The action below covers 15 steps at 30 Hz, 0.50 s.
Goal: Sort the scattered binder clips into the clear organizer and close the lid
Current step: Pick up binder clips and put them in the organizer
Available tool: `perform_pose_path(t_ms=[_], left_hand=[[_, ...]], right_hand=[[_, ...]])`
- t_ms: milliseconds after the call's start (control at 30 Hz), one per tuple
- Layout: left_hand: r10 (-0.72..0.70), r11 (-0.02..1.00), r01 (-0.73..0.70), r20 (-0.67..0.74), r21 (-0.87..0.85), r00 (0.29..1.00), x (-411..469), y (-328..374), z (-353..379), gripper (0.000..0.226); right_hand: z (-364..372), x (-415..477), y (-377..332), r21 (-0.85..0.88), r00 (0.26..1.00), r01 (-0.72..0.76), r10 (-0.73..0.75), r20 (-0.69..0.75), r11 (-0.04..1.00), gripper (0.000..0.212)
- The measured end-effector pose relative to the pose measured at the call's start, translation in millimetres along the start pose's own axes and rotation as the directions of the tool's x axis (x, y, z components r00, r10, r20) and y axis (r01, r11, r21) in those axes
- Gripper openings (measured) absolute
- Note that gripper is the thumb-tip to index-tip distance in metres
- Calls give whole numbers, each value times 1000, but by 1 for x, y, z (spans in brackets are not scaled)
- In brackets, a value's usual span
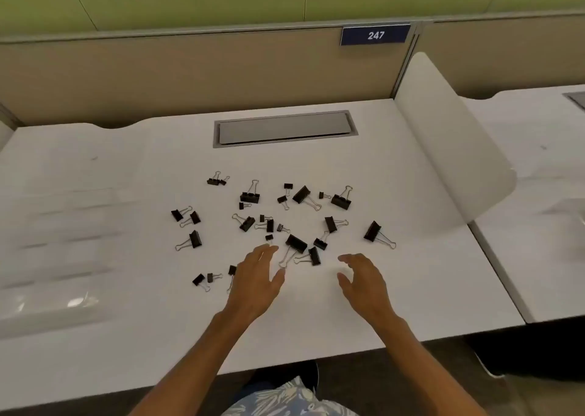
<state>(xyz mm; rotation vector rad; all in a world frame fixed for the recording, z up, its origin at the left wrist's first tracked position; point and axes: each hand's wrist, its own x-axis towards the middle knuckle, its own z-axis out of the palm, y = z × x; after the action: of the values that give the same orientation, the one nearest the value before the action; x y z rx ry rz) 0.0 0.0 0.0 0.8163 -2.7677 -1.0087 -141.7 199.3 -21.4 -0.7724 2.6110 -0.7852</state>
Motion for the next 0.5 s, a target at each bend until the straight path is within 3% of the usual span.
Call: perform_pose_path(t_ms=[133, 300, 500], left_hand=[[13, 998, -8, 82, -54, 997, 33, 6, 12, 57], [98, 981, -126, 185, 146, 978, 75, 9, 28, 59], [178, 856, -285, 273, 430, 945, 105, 8, 36, 50]], right_hand=[[6, 9, -1, 31, 999, -33, 32, 38, 999, 35], [11, 20, 1, 71, 998, -58, 56, 33, 996, 33], [14, 29, 5, 82, 997, -78, 78, 12, 994, 33]])
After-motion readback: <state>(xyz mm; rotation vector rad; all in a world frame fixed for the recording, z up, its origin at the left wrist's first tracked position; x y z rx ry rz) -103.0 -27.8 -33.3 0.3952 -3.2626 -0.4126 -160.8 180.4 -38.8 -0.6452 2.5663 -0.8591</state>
